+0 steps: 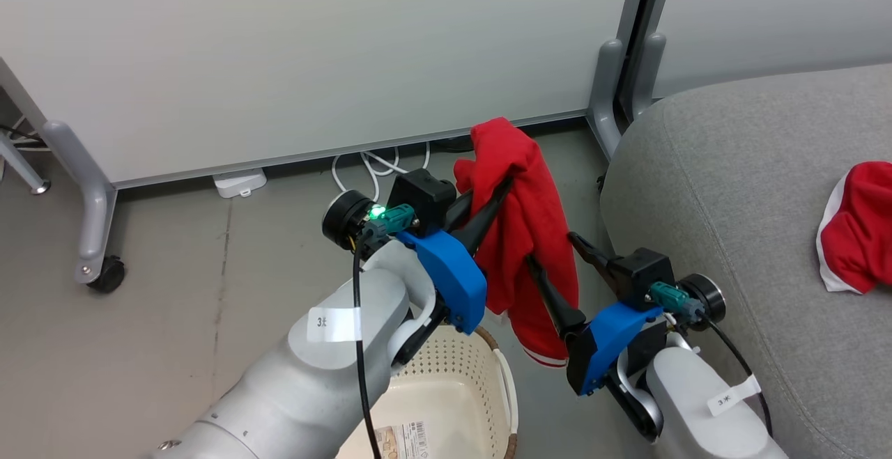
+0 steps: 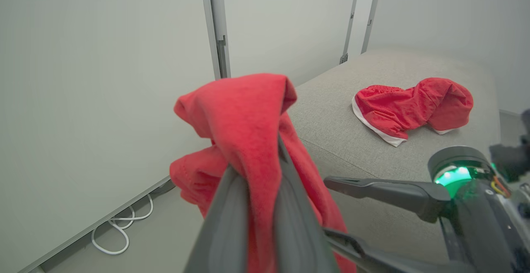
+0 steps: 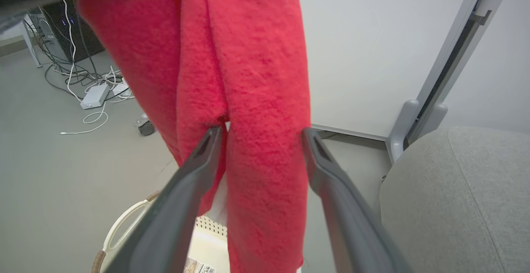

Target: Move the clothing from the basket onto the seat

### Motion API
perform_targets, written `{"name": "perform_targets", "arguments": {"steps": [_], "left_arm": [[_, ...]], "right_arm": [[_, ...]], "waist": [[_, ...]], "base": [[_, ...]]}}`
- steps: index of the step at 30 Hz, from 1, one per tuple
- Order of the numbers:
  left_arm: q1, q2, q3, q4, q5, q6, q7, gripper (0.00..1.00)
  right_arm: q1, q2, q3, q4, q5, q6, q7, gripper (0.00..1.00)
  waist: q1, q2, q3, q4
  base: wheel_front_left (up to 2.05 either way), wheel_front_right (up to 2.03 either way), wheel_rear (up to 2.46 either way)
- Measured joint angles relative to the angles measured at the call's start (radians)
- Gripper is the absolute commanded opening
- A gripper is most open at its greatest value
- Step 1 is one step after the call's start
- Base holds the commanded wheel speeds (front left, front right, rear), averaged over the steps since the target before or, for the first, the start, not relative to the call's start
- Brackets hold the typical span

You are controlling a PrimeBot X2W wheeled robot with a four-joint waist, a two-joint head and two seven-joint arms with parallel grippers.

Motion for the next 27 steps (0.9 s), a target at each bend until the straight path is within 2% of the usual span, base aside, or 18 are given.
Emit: {"name": "perform_targets", "arguments": {"steps": [12, 20, 25, 27], "left_arm": [[-0.003, 0.000, -0.031, -0.022, -0.018, 0.005, 0.000, 0.00], [-0.004, 0.000, -0.051, -0.034, -0.029, 0.006, -0.002, 0.00], [-0.005, 0.000, -0.055, -0.035, -0.034, 0.006, -0.002, 0.00], [-0.005, 0.000, -0.056, -0.036, -0.035, 0.008, -0.002, 0.00]], "right_arm": [[-0.150, 0.005, 0.027, 0.257, 0.049, 0.000, -0.053, 1.00], [-0.217, 0.006, 0.109, 0.314, 0.167, 0.000, -0.072, 1.00], [-0.241, 0.006, 0.153, 0.341, 0.201, 0.000, -0.076, 1.00], [-0.246, 0.006, 0.170, 0.349, 0.226, 0.000, -0.076, 0.00]], "waist": [[0.0000, 0.0000, 0.009, 0.025], [0.0000, 0.0000, 0.011, 0.029], [0.0000, -0.0001, 0.011, 0.030], [0.0000, 0.0000, 0.010, 0.030]], "base": [[0.00, 0.00, 0.00], [0.00, 0.00, 0.00], [0.00, 0.00, 0.00], [0.00, 0.00, 0.00]]}}
